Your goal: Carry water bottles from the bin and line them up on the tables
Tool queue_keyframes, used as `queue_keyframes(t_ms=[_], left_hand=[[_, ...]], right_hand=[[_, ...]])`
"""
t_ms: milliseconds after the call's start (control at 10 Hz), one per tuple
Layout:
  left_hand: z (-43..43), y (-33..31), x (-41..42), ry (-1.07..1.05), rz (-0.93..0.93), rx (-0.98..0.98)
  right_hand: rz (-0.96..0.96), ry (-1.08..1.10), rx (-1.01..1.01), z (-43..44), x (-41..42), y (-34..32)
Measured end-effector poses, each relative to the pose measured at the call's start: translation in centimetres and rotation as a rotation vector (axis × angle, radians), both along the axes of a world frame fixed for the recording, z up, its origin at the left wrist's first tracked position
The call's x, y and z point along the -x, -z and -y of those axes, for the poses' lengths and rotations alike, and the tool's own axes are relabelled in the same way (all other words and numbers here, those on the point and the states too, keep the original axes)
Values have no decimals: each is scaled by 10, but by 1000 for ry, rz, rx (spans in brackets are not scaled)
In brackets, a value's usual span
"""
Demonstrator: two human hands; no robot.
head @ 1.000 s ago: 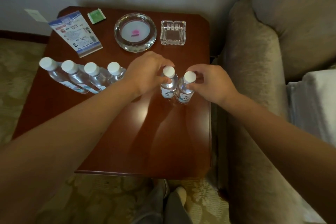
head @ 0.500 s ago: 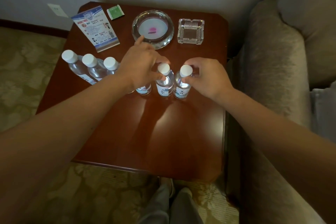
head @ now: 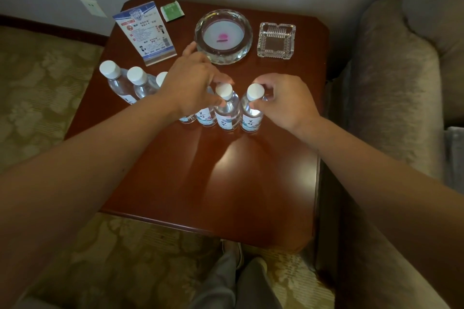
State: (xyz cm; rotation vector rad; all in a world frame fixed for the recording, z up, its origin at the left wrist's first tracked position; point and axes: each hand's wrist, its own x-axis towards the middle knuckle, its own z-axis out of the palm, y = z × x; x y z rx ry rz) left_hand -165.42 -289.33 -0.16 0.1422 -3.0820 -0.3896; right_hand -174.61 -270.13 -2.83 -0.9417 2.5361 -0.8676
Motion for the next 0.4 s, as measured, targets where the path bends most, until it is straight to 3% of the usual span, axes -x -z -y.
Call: queue_keyframes(t_ms=[400], left_hand=[[-14,-1,-15,-57,107,37]], right_hand=[[110,-22,-48,-14,-18,-5]])
